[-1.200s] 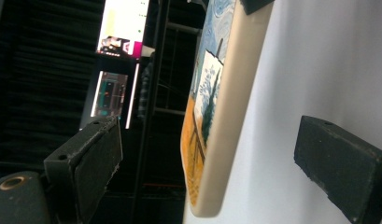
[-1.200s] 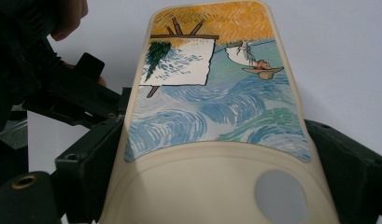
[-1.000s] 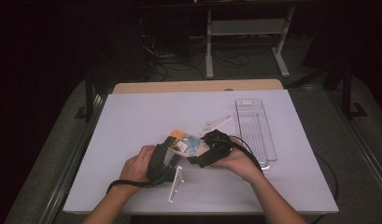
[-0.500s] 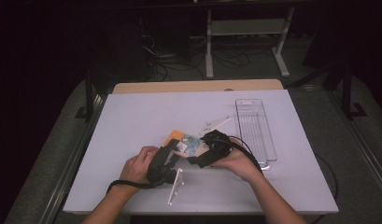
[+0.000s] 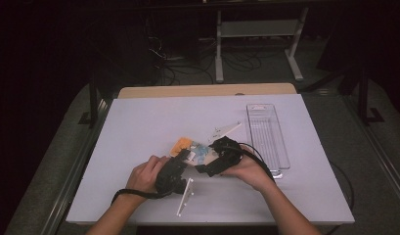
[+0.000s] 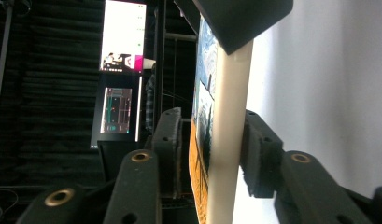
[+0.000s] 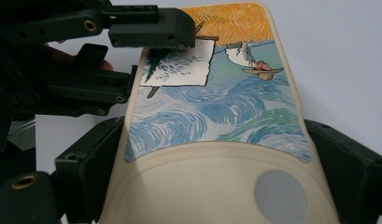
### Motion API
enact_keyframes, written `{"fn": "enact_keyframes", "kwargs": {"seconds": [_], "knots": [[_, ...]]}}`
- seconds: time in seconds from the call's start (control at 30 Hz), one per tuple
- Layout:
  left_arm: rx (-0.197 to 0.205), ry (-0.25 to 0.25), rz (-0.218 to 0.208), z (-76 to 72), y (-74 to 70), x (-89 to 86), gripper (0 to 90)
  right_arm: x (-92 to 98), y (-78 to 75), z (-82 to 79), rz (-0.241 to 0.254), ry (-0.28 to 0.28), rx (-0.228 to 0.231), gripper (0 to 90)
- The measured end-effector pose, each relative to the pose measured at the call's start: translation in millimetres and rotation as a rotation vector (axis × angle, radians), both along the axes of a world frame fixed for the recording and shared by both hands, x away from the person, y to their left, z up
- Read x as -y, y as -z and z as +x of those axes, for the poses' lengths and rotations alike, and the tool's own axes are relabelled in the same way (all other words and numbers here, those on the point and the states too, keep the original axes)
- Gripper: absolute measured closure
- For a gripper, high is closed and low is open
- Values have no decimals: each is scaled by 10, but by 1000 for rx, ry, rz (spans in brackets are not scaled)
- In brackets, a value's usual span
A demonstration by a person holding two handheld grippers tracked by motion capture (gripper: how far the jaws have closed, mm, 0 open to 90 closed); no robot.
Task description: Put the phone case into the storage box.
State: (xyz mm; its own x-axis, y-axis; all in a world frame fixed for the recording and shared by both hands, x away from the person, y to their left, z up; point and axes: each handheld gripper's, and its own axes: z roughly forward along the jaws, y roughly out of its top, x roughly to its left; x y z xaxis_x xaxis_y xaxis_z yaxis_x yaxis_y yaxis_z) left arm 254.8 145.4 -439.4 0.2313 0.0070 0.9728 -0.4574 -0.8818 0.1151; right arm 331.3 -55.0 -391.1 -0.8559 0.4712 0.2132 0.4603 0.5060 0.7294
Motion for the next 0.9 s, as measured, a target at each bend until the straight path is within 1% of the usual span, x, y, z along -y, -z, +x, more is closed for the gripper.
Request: {"fn": "enact_keyframes", "kwargs": {"seconds": [0.03,0.23,0.3,0.4,0.57,0.9], "knots": [[4,-4,17,-7,-6,4,653,0,1,0,2,-2,-4,101],[15,2,25,-17,-7,8,712,2,-3,0,12,-10,-5,101],[13,1,29,-21,-10,9,731,6,-6,1,18,-10,-8,101],[16,12,36,-26,-1,17,745,5,-7,0,19,-12,-11,101],[27,8,42,-35,-1,26,769,7,-4,2,24,-14,-12,99],[30,1,56,-55,-20,31,789,15,1,16,36,-25,-28,89]]}}
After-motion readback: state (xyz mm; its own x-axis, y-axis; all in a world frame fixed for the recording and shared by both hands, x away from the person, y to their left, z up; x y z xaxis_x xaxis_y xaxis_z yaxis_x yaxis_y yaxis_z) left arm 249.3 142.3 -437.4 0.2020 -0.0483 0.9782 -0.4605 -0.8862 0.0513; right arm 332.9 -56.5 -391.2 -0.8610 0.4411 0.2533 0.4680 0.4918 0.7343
